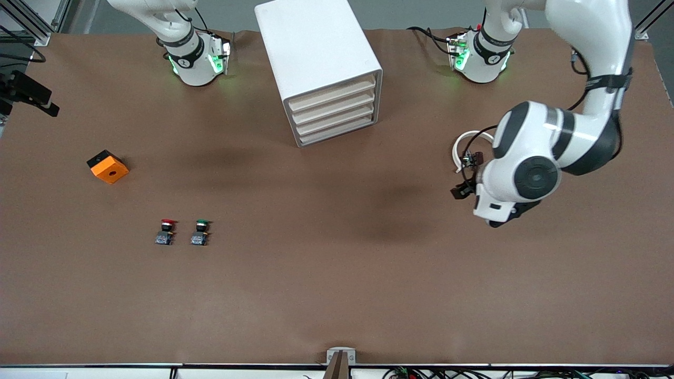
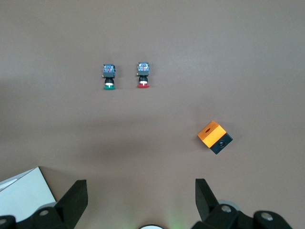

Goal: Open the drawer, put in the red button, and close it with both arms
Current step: 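Reach the left gripper toward the drawer while the right gripper approaches buttons, then grasp the drawer handle with the left gripper while the right grasps red button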

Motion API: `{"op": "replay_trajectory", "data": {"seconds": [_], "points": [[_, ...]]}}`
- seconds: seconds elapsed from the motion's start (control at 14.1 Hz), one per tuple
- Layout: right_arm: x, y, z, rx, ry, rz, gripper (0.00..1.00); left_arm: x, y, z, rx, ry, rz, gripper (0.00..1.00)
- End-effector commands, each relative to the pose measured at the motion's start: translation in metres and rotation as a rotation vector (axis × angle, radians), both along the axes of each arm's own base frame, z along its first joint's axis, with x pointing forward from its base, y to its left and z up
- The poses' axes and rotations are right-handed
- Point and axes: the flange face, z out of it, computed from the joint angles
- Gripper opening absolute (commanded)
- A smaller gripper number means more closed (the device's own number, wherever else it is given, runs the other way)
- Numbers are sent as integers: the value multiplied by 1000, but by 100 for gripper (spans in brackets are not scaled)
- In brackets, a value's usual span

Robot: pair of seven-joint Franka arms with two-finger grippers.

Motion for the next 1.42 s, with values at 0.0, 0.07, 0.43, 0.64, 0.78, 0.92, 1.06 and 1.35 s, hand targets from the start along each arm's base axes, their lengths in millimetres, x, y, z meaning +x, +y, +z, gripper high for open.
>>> {"op": "replay_trajectory", "data": {"seconds": [0.0, 0.07, 0.43, 0.64, 0.78, 0.92, 1.06, 1.35], "points": [[31, 7, -20, -22, 30, 26, 100, -4, -40, -24, 26, 31, 135, 100], [32, 7, -21, -24, 30, 29, 100, -11, -57, -30, 37, 44, 188, 100], [51, 2, -55, -22, 85, 17, 100, -38, -108, -53, 76, 166, 500, 100], [63, 4, -69, -24, 75, 19, 100, -56, -117, -59, 207, 202, 543, 100], [74, 5, -82, -14, 49, 4, 100, -58, -100, -61, 266, 253, 554, 100], [80, 2, -91, -8, 56, -1, 100, -56, -96, -65, 255, 292, 593, 100], [90, 2, -115, -14, 45, 0, 100, -65, -113, -73, 213, 369, 615, 100], [95, 6, -163, 45, 12, -107, 100, -72, -134, -93, 101, 564, 701, 100]]}}
